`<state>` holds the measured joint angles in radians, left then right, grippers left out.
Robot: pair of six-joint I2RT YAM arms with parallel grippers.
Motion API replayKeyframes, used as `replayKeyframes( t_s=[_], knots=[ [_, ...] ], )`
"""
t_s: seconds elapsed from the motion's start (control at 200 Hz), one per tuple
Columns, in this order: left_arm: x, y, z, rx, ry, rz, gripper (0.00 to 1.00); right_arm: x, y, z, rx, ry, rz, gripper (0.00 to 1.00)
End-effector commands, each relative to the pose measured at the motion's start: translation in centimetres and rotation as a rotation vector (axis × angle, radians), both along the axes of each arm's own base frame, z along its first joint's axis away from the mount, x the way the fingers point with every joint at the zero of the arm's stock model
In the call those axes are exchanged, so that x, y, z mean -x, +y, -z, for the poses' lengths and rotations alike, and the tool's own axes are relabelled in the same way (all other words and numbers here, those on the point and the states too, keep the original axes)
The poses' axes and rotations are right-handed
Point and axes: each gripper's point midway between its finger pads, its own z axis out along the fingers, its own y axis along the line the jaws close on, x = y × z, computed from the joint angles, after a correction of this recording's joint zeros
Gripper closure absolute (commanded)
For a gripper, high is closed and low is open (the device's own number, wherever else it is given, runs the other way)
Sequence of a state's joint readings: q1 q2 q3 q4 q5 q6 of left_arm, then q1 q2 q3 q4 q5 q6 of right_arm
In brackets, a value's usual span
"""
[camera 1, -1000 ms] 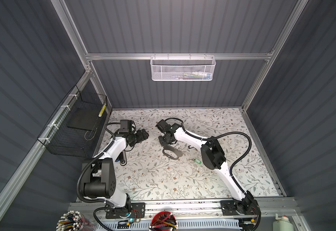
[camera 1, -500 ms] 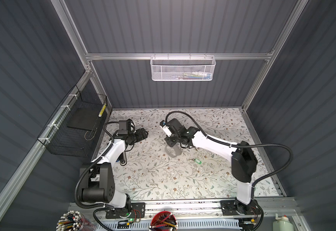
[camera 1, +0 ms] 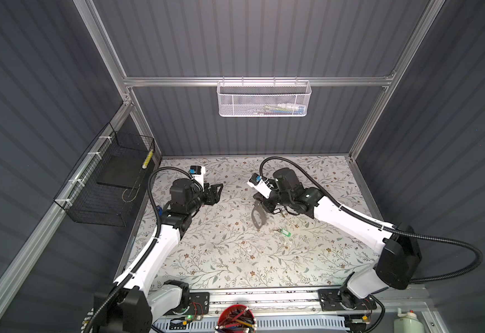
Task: Put the keys on the keyring
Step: 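Lift the plate with the right gripper toward the left gripper while the left gripper approaches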
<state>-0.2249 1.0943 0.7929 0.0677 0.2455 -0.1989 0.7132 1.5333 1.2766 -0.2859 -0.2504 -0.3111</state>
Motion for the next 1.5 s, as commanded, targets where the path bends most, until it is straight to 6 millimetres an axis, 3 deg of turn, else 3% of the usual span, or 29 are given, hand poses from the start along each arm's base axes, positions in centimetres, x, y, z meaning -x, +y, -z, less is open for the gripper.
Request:
replayKeyframes(
  t_s=[0.0, 0.13, 0.385, 0.66, 1.036, 1.496],
  knots=[
    [0.9, -0.9, -1.5, -0.079, -0.148, 0.078, 0.35, 2.4, -0.3, -1.3, -0.058, 0.031, -0.133, 0.98],
    [3.0, -3.7, -1.3, -0.094, -0.231, 0.246, 0.46, 4.0, -1.3, -0.6, -0.03, 0.008, -0.206, 0.99],
    [7.9, -8.6, -0.1, -0.188, -0.42, 0.589, 0.51, 6.4, -2.2, -0.1, -0.004, -0.059, -0.326, 1.0],
    [11.9, -11.2, 1.0, -0.291, -0.506, 0.821, 0.56, 8.7, -2.4, -0.2, -0.026, -0.12, -0.45, 1.0],
    [14.4, -13.6, 1.9, -0.305, -0.502, 0.951, 0.59, 9.7, -2.2, -0.7, -0.083, -0.151, -0.491, 1.0],
    [14.9, -15.1, 2.1, -0.27, -0.477, 0.987, 0.71, 10.5, -1.6, -1.2, -0.135, -0.159, -0.546, 1.0]
  ],
)
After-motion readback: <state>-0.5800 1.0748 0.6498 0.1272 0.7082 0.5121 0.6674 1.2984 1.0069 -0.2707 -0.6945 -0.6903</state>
